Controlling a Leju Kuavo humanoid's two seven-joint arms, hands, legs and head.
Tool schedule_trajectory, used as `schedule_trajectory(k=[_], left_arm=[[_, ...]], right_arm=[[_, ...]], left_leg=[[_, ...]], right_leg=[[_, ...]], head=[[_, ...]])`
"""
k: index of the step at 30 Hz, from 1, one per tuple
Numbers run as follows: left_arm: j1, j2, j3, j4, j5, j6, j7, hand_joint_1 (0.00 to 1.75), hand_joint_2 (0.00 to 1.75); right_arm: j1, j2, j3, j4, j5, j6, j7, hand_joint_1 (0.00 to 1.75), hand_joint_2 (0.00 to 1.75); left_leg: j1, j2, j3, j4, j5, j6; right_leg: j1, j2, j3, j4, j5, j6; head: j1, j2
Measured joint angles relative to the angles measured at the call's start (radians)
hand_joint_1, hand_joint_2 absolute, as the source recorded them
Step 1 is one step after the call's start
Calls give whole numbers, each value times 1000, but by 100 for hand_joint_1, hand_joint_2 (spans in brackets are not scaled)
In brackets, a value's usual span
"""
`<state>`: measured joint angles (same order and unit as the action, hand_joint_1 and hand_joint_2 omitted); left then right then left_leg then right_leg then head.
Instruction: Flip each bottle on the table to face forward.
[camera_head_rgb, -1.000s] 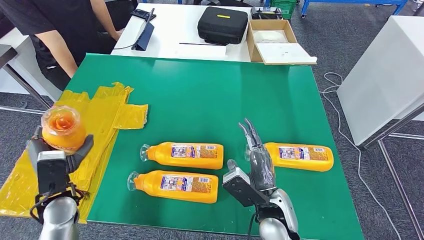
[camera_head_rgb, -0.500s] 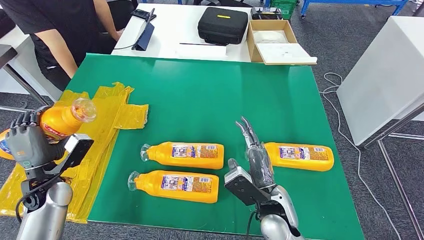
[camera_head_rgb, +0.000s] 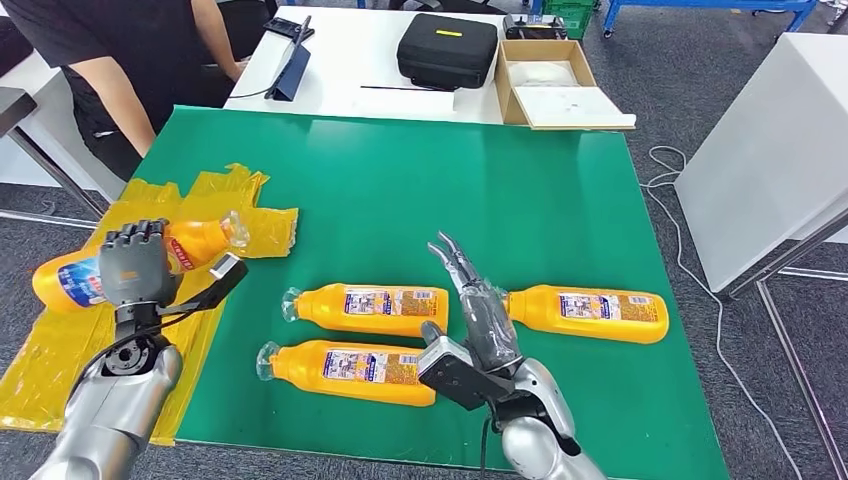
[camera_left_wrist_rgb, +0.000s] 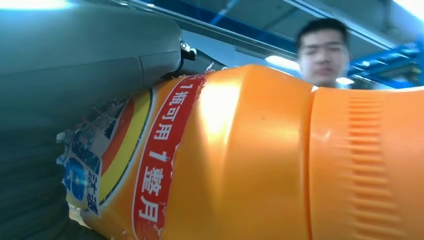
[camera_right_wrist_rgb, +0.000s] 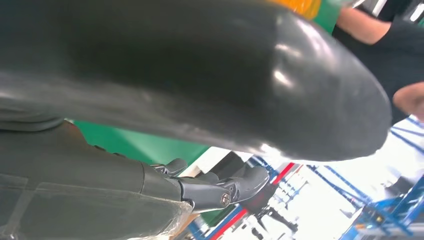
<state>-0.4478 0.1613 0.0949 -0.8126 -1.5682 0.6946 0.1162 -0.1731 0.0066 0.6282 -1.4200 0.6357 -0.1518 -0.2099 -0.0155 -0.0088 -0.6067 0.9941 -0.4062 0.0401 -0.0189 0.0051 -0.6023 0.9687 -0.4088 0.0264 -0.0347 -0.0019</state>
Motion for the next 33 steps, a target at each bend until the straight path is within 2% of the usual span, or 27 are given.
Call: schedule_trajectory(k=[4, 7, 11, 12, 16, 23, 27, 33], left_arm=[[-62, -2, -105, 109, -4, 1, 55, 162, 175], [-103, -14, -176, 175, -4, 1, 78, 151, 175], [-129, -45, -217, 219, -4, 2, 68, 54, 175], [-134, -53, -221, 226, -4, 2, 66, 49, 175], [-144, -74, -229, 246, -4, 2, 66, 0, 175], [-154, -90, -231, 286, -2, 3, 82, 0, 175], [-156, -94, -229, 298, -2, 3, 83, 0, 0], [-157, -95, -186, 319, 19, 3, 67, 0, 0]], right_arm=[[-18, 0, 23, 16, -1, 5, -3, 0, 0], [-20, 1, 38, 19, 5, 7, -3, 0, 0], [-20, 1, 52, 19, 19, 15, 4, 0, 0], [-20, 1, 54, 19, 23, 18, 6, 0, 0], [-20, 2, 60, 19, 28, 25, 9, 0, 0], [-28, 12, 70, 29, 43, 44, 11, 0, 0], [-31, 18, 72, 34, 48, 48, 12, 0, 0], [-36, 27, 75, 42, 70, 64, 15, 0, 0]], left_leg=[[0, 0, 0, 0, 0, 0], [0, 0, 0, 0, 0, 0], [-1, 1, -1, 0, 0, 0], [-1, 1, -1, 0, 0, 0], [0, 1, -1, 0, 0, 0], [0, 2, -1, 0, 0, 0], [0, 2, -1, 0, 0, 0], [0, 2, -1, 0, 0, 0]], right_leg=[[0, 0, 0, 0, 0, 0], [0, 0, 0, 0, 0, 0], [0, 0, 0, 0, 0, 0], [0, 0, 0, 0, 0, 0], [0, 0, 0, 0, 0, 0], [0, 0, 0, 0, 0, 0], [0, 0, 0, 0, 0, 0], [0, 0, 0, 0, 0, 0]], head=[[0, 0], [0, 0], [0, 0], [0, 0], [0, 0], [0, 0], [0, 0], [0, 0]])
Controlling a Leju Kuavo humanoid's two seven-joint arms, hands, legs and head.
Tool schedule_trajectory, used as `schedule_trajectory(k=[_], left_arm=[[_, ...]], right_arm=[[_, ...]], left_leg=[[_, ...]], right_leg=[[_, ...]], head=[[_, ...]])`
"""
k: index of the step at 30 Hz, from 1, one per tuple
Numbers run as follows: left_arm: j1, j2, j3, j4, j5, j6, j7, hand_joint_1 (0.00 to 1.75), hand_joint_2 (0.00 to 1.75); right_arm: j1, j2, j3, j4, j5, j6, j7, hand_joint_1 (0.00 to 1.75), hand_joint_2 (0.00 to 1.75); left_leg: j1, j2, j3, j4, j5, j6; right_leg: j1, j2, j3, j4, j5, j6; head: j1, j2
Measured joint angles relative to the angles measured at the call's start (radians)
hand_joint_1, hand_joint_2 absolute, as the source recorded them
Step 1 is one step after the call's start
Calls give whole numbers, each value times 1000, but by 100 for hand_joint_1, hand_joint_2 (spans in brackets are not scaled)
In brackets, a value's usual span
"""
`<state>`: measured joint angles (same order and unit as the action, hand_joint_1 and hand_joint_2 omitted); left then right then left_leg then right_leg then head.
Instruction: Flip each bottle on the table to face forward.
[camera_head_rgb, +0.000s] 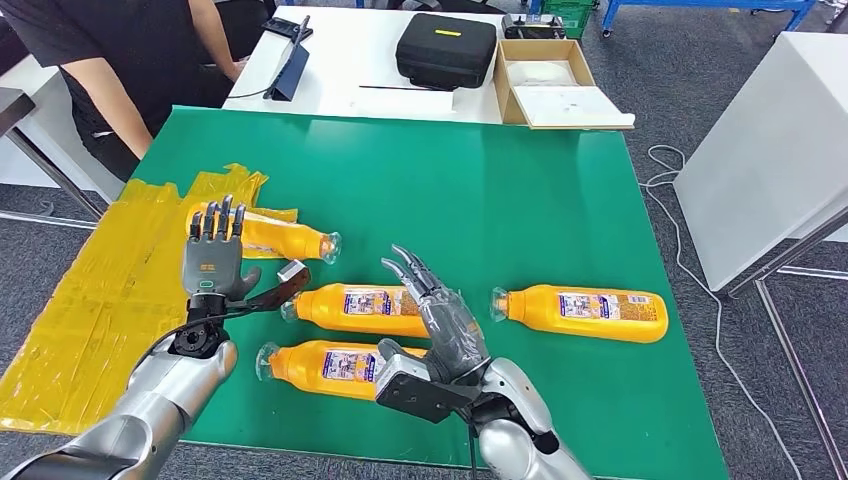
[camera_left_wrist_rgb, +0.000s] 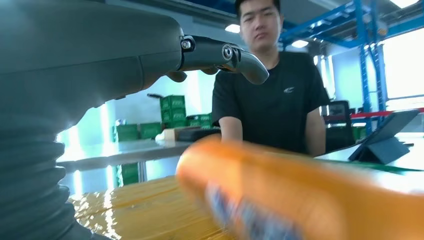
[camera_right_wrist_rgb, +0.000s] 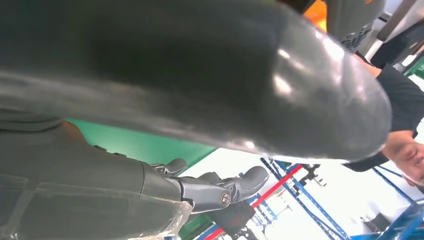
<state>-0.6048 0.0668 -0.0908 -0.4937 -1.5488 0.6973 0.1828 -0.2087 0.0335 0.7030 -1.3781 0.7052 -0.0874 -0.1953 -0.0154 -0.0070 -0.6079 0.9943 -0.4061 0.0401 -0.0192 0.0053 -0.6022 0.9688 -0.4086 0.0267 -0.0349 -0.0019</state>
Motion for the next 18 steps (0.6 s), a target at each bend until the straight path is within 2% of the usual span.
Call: schedule_trajectory(k=[4, 7, 9, 11, 13, 15, 16, 18], left_arm=[[-1, 0, 54, 22, 49, 0, -50, 0, 0], [-5, 0, 126, 41, 176, -7, -162, 0, 0], [-11, 0, 202, 48, 339, -49, -290, 0, 0], [-21, 4, 297, 48, 565, -181, -436, 0, 0], [-36, 18, 406, 47, 824, -414, -555, 0, 0], [-45, 44, 522, 40, 1061, -667, -631, 0, 0], [-46, 61, 578, 32, 1156, -763, -658, 0, 0], [-44, 85, 652, 13, 1258, -846, -682, 0, 0]], right_arm=[[-2, 0, 0, 6, 23, 4, 5, 0, 0], [-4, -2, -4, 8, 66, 3, 21, 0, 0], [-6, -7, -14, 8, 110, 1, 39, 0, 87], [-9, -21, -36, 8, 145, -2, 61, 0, 175], [-16, -47, -68, 11, 157, -7, 76, 0, 175], [-20, -81, -119, 13, 159, -11, 79, 0, 175], [-20, -101, -151, 13, 160, -11, 76, 0, 175], [-17, -131, -202, 13, 163, -6, 63, 0, 175]], left_leg=[[0, 0, 0, 0, 0, 0], [0, 0, 0, 0, 0, 0], [0, 0, 0, 0, 0, 0], [0, 0, 0, 0, 0, 0], [0, 1, 0, 0, 0, 0], [0, 1, 0, 0, 1, 0], [0, 2, 0, 0, 1, 0], [0, 2, 0, 0, 1, 0]], right_leg=[[0, 0, 0, 0, 0, 0], [0, 0, 0, 0, 0, 0], [0, 0, 0, 0, 0, 0], [0, 0, 0, 0, 0, 0], [0, 0, 0, 0, 0, 0], [0, 1, 0, 0, 0, 0], [0, 1, 0, 0, 1, 1], [0, 1, 0, 0, 1, 1]], head=[[0, 0], [0, 0], [0, 0], [0, 0], [0, 0], [0, 0], [0, 0], [0, 0]])
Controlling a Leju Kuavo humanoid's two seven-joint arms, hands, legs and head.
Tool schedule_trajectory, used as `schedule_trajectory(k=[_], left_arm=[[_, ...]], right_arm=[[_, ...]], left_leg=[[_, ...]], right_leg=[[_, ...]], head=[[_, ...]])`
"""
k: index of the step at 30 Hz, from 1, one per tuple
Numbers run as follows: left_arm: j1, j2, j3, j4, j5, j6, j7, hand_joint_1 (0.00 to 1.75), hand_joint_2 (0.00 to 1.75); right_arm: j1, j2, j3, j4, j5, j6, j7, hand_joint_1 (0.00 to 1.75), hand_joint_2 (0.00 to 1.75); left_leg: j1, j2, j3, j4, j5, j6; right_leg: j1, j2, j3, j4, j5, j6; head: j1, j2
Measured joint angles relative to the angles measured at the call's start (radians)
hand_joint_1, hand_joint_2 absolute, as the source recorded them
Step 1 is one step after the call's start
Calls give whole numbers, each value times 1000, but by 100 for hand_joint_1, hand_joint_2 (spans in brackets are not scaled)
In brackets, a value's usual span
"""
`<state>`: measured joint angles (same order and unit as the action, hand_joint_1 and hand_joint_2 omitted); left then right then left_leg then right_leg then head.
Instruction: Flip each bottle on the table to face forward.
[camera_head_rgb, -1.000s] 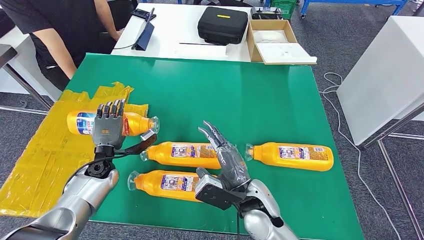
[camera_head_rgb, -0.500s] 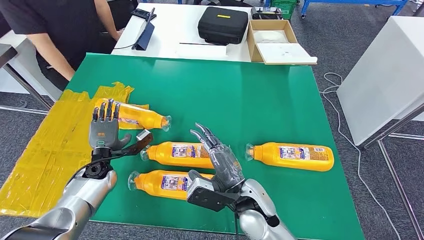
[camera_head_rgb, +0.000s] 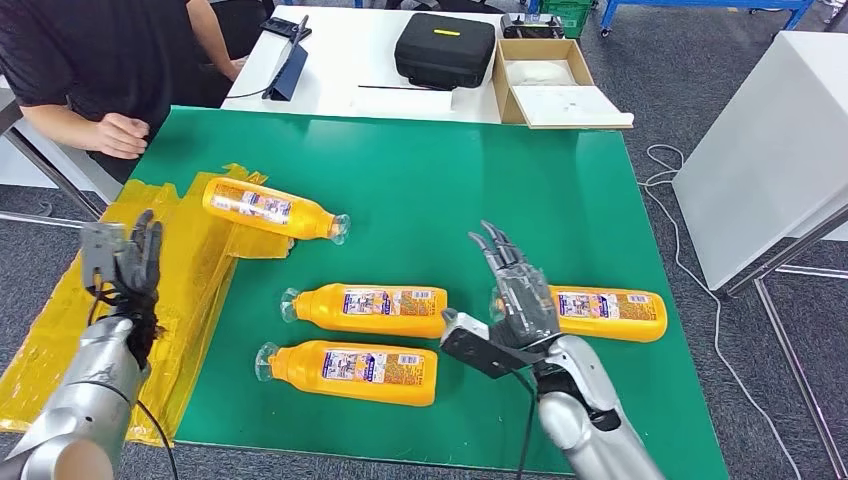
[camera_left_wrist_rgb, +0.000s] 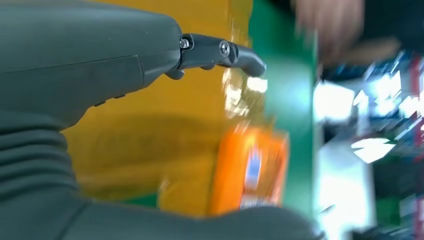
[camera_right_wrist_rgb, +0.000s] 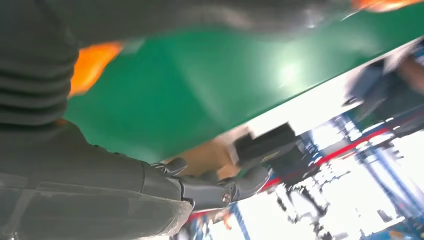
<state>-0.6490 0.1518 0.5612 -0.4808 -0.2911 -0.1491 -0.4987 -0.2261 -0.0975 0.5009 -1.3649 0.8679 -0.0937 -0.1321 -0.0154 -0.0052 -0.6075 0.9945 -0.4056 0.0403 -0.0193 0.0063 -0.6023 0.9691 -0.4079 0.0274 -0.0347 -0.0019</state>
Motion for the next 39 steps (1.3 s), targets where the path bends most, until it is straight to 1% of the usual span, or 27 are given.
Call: schedule_trajectory(k=[3, 6, 10, 13, 15, 19, 21, 25, 30, 32, 35, 39], left_arm=[[8, 21, 62, -23, 56, -26, -8, 0, 0], [36, 29, 78, -61, 140, -44, -24, 0, 0], [126, 55, 73, -155, 272, -77, -27, 0, 0], [187, 77, 65, -217, 315, -82, -25, 0, 0], [224, 83, 58, -265, 334, -73, -22, 0, 0], [305, 75, 36, -396, 354, -43, 9, 0, 0], [327, 63, 19, -452, 351, -22, 26, 0, 0], [348, 49, -8, -520, 348, 1, 37, 0, 0], [354, 42, -24, -552, 351, 7, 38, 0, 0], [354, 41, -31, -556, 351, 5, 38, 0, 0], [349, 41, -53, -554, 354, 3, 37, 0, 0], [330, 42, -96, -532, 383, 8, 24, 0, 0]], right_arm=[[3, -24, -53, 0, 8, 4, -10, 0, 175], [6, -41, -84, 0, 12, 5, -2, 0, 175], [37, -55, -112, 0, 40, -13, 28, 0, 175], [71, -57, -110, -3, 67, -34, 49, 0, 175], [92, -57, -107, -17, 84, -41, 61, 0, 175], [138, -64, -111, -63, 120, -32, 81, 0, 175], [160, -72, -124, -88, 128, -17, 81, 0, 175], [184, -80, -149, -123, 136, 0, 74, 0, 175], [196, -82, -159, -139, 141, 5, 72, 0, 175], [201, -87, -167, -144, 153, 22, 82, 0, 175], [219, -121, -193, -154, 177, 68, 116, 0, 175], [234, -198, -268, -154, 177, 123, 130, 0, 175]], left_leg=[[0, -1, 0, 0, 0, 0], [0, -1, -1, 0, 0, 0], [1, 1, -1, -1, -1, 0], [1, 0, -2, 0, -1, -1], [1, -1, -2, 0, -1, -1], [1, -1, -2, 0, -1, -1], [0, -3, -2, 0, -1, -1], [0, -3, -3, 0, -1, -1], [0, -3, -2, 0, -1, -1], [0, -3, -1, 0, -1, -1], [-1, -4, -2, 0, -1, 0], [-2, -5, -3, 0, 0, 0]], right_leg=[[0, 0, 0, 0, 0, 0], [0, 0, 0, 0, 0, 0], [0, 2, -1, 0, 0, 0], [0, 2, -4, -1, -1, -1], [0, 1, -5, -1, -1, -1], [0, 0, -6, -1, -1, -1], [0, -1, -6, -1, -1, -1], [0, -2, -4, -1, 0, 0], [0, -1, -5, -1, 0, 0], [0, -2, -5, -1, 0, 0], [0, -2, -5, -1, 0, 0], [0, -3, -4, -1, 1, 1]], head=[[0, 0], [0, 0], [0, 0], [0, 0], [0, 0], [0, 0], [0, 0], [0, 0], [0, 0], [0, 0], [0, 0], [0, 0]])
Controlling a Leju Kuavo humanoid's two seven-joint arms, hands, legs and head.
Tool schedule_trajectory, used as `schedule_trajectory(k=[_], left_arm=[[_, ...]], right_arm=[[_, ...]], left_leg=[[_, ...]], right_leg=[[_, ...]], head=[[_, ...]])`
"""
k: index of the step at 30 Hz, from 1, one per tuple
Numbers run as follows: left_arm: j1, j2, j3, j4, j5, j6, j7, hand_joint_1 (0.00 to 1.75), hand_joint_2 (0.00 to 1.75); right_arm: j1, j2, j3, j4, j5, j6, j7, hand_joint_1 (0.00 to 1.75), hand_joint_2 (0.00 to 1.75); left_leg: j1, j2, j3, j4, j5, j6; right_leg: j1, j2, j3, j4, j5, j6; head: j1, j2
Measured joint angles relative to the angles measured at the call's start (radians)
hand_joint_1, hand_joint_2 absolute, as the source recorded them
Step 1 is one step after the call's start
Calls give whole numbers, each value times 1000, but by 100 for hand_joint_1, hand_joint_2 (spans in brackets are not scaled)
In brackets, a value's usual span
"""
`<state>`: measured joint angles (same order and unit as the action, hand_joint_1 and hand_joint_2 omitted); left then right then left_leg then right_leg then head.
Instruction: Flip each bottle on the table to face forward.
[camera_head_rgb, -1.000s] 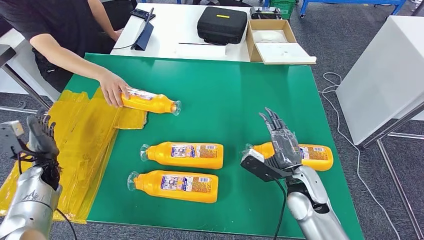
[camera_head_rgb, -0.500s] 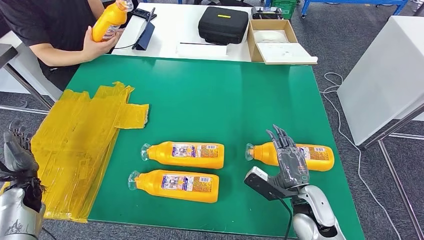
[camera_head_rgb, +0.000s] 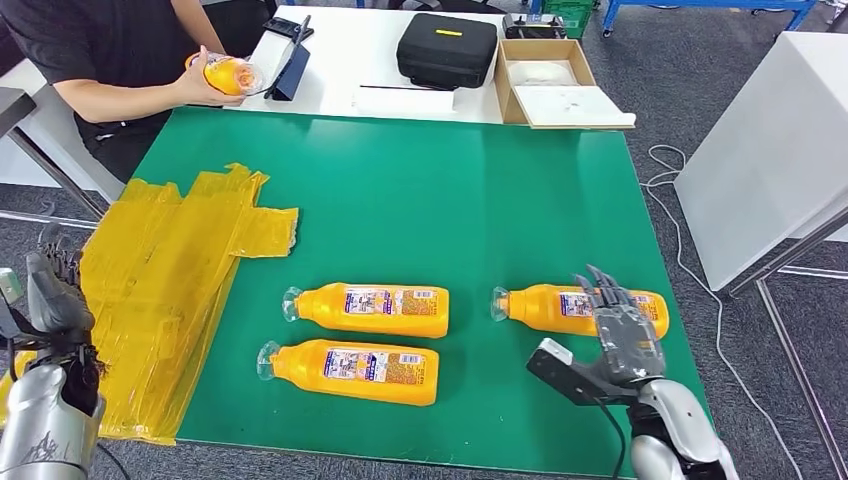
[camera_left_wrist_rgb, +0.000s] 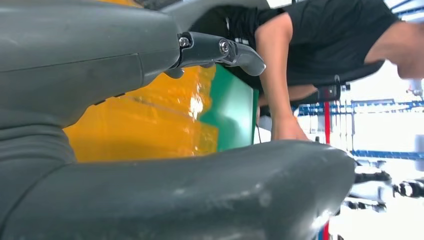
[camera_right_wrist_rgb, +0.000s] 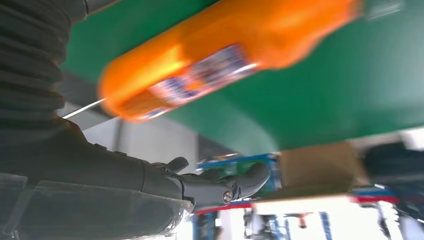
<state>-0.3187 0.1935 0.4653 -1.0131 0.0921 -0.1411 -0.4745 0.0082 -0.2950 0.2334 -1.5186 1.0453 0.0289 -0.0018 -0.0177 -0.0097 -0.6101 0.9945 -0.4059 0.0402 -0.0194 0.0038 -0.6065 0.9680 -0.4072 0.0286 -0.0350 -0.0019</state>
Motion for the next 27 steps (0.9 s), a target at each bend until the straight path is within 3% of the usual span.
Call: schedule_trajectory(k=[6, 11, 20, 27], left_arm=[[-58, 0, -72, 51, 22, 21, -5, 0, 0], [-82, 0, -102, 70, 47, 45, -2, 0, 0], [-79, 0, -110, 70, 77, 54, 3, 0, 0], [-64, -4, -111, 60, 87, 72, 21, 0, 0]], right_arm=[[8, -109, -118, 12, -20, 99, -6, 0, 175], [-8, -147, -169, 53, -18, 148, -1, 0, 175], [-144, -134, -157, 227, 28, 147, -5, 0, 175], [-296, -52, -122, 411, 119, 124, -5, 0, 175]], left_leg=[[-2, 0, 0, 0, 1, 2], [-1, 3, -1, 0, 1, 2], [0, 3, -2, 0, 3, 3], [1, 6, -2, 0, 4, 2]], right_leg=[[0, 0, 0, 0, 1, 2], [-1, 1, 0, 0, 2, 1], [0, 2, -1, 0, 4, 0], [0, 3, -1, 1, 4, 0]], head=[[0, 0], [0, 0], [0, 0], [0, 0]])
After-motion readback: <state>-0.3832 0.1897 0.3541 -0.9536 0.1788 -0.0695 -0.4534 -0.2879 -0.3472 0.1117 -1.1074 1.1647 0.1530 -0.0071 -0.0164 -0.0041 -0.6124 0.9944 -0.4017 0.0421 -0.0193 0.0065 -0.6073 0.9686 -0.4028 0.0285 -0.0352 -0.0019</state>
